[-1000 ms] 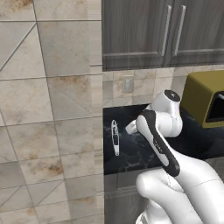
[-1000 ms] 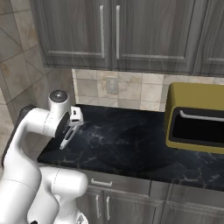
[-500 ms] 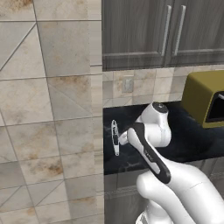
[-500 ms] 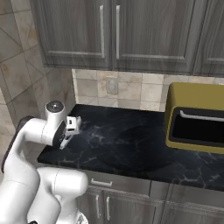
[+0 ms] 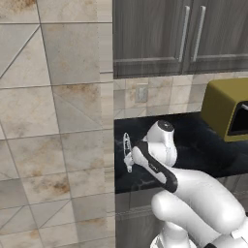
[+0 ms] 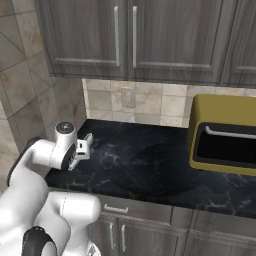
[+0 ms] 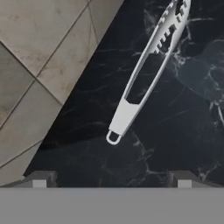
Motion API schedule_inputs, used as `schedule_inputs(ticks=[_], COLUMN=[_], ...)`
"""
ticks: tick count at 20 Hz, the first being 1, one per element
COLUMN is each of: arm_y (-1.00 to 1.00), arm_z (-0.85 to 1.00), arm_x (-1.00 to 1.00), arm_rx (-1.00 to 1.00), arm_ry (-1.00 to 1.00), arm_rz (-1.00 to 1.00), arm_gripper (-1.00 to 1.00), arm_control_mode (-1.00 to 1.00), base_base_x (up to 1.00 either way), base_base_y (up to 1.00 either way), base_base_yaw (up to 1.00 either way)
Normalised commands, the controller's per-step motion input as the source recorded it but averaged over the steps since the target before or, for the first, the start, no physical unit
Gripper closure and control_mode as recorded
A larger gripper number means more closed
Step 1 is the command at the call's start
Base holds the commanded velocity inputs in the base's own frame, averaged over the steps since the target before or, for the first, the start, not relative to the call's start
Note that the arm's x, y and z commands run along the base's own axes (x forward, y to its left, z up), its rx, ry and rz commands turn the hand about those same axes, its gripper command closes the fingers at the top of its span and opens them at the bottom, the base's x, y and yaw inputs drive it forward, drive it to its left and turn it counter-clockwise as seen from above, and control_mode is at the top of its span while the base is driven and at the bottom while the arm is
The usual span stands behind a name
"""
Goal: Pick up the tongs from the counter and place them near the plate next to the oven.
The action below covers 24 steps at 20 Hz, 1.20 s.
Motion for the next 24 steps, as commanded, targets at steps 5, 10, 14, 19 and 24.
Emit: schedule_inputs(ticks=[5, 10, 14, 19, 24], arm_y=[0.03, 0.0, 0.04, 0.04, 0.12], arm_z=[-0.21, -0.26, -0.26, -0.24, -0.27], arm_x=[0.36, 0.34, 0.29, 0.24, 0.23], arm_rx=[0.0, 0.0, 0.0, 0.0, 0.0], arm_ry=[0.08, 0.03, 0.0, 0.0, 0.0], arm_rz=[0.0, 0.0, 0.0, 0.0, 0.0], arm_gripper=[-1.0, -1.0, -1.0, -1.0, -1.0], arm_control_mode=[-1.0, -1.0, -1.0, -1.0, -1.0], base_base_x=[0.0, 0.0, 0.0, 0.0, 0.0], base_base_y=[0.0, 0.0, 0.0, 0.0, 0.0], base_base_yaw=[0.0, 0.0, 0.0, 0.0, 0.0])
